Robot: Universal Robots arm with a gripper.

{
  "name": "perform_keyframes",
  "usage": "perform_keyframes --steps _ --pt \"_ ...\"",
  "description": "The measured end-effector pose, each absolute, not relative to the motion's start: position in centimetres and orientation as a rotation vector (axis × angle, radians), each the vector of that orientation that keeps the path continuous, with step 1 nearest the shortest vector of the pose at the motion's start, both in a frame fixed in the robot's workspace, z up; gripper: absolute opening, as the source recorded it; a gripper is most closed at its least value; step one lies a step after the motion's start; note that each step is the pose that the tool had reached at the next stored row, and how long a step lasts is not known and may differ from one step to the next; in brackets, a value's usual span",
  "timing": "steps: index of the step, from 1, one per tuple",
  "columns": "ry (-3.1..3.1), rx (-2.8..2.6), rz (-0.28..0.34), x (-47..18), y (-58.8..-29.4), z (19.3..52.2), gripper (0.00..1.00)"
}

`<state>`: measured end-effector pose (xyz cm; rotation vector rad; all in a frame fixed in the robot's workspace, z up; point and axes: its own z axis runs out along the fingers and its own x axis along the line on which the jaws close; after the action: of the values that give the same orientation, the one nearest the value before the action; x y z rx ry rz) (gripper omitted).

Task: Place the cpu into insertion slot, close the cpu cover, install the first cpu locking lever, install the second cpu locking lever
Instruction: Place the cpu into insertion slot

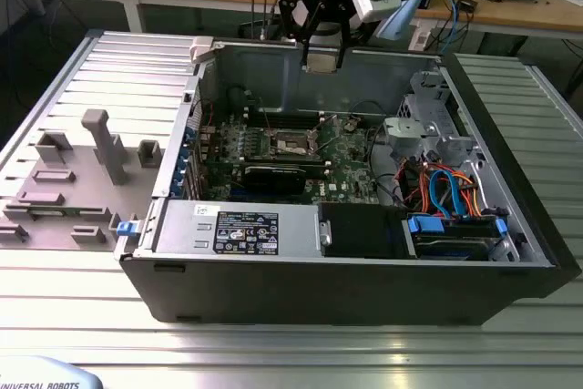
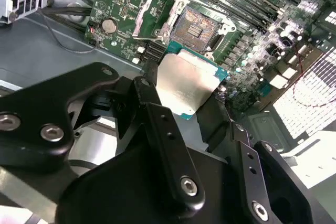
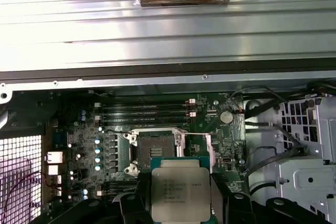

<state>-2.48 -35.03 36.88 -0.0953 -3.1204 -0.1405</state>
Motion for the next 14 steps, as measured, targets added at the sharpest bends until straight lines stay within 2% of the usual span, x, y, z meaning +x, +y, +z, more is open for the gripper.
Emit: perform_keyframes --steps 14 --pt "-3.119 -0.175 -0.141 -2.48 -35.03 36.86 0.54"
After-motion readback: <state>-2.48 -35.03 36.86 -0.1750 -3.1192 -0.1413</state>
